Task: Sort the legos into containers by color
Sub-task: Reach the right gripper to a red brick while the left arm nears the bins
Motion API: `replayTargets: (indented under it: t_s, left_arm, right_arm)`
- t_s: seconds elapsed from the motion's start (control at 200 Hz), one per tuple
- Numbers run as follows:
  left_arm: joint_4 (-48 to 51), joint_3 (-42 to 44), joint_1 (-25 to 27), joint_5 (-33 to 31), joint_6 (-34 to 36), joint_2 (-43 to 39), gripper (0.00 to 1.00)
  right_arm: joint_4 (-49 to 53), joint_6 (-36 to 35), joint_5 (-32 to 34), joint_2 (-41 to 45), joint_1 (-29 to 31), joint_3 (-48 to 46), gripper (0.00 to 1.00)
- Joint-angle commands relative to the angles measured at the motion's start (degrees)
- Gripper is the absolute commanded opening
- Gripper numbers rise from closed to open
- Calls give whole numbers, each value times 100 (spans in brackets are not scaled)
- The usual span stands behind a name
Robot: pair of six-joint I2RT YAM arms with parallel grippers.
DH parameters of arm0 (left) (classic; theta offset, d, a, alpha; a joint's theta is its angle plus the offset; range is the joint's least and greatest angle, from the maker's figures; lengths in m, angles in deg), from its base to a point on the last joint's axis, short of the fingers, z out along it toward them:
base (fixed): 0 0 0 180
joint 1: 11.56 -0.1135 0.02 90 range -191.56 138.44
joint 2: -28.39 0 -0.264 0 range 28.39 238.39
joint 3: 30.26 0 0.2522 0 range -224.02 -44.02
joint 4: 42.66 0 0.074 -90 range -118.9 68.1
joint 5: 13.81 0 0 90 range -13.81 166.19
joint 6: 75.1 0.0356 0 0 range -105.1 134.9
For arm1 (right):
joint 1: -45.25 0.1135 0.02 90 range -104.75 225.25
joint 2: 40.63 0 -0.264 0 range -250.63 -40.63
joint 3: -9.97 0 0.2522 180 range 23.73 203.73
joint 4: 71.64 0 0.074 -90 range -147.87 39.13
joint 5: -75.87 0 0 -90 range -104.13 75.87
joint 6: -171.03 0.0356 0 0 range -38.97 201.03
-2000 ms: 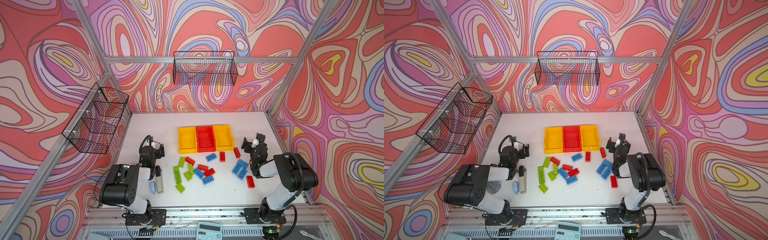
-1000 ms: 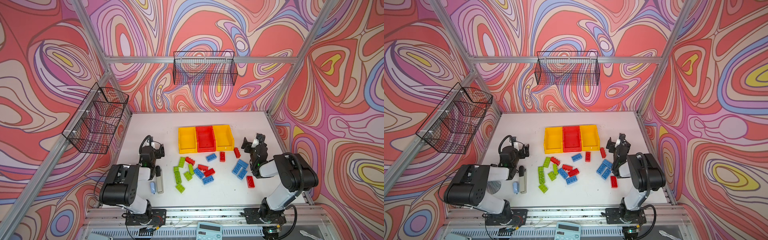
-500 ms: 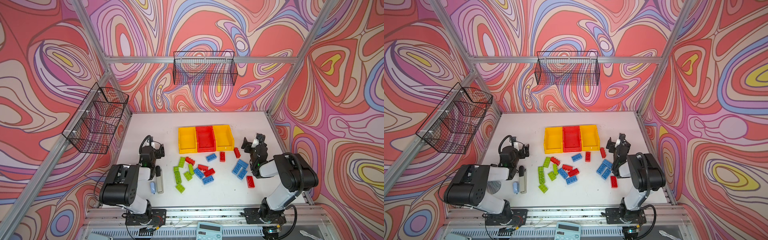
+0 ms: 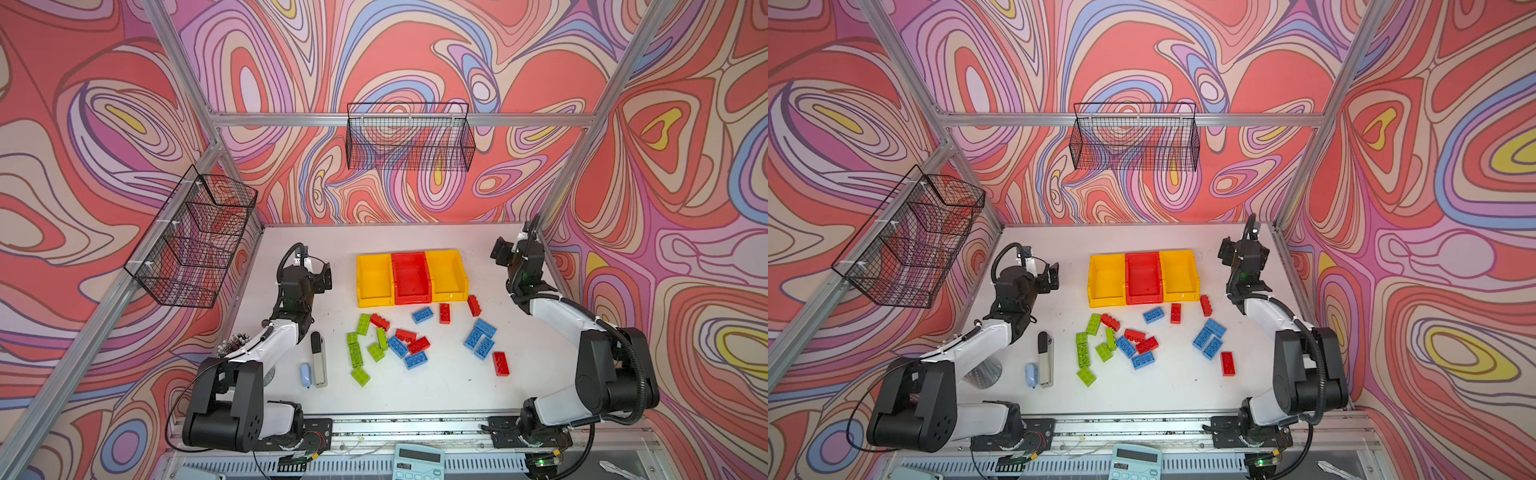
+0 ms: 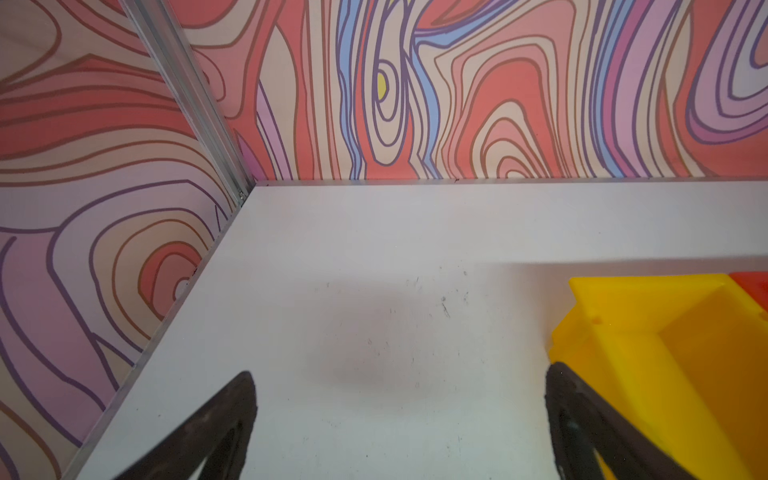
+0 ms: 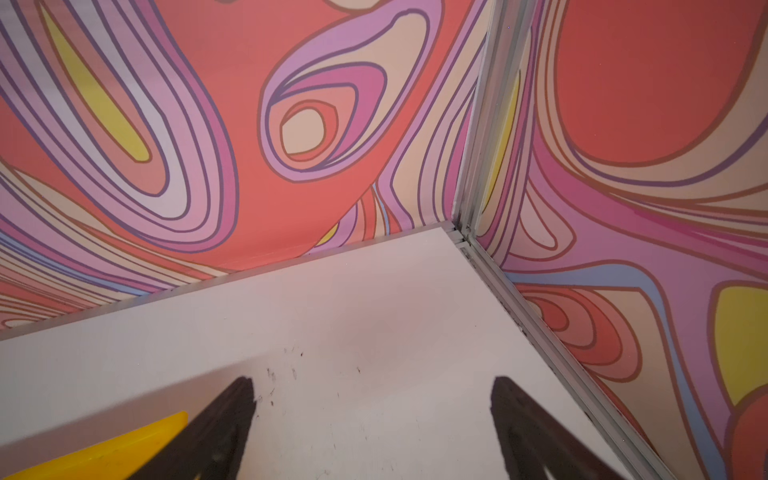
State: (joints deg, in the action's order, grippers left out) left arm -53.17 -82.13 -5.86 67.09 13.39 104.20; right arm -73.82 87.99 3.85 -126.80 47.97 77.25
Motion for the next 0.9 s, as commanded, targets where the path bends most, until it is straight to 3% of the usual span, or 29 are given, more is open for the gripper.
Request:
replayTargets:
  t_s: [0.0,0.3,0.436,0.586,0.691,0.891]
  left_arm:
    - [1695,-736,151,181,-218,-184,100]
    - [2958,-1502,1850,201,-874,-468,100]
    - [3221,-1560,2664,344,-1443,-589,100]
    - [3221,-1463,3528,37,-1553,-666,100]
    - [3259,-1499,3784,-31,-1607,-621,100]
    - [3582,-1877,3799,27,-1764,-523,100]
  right_arm:
    - [2008,155,-277,10,35,299,84]
    - [3369,813,-1198,372,44,138,69]
    - [3558,1064,-1468,644,168,-172,68]
    - [3616,1166,-1521,856,347,-500,68]
    - [3574,1200,-1649,743,383,-616,68]
    - [3579,1295,-1882,208,479,-535,64]
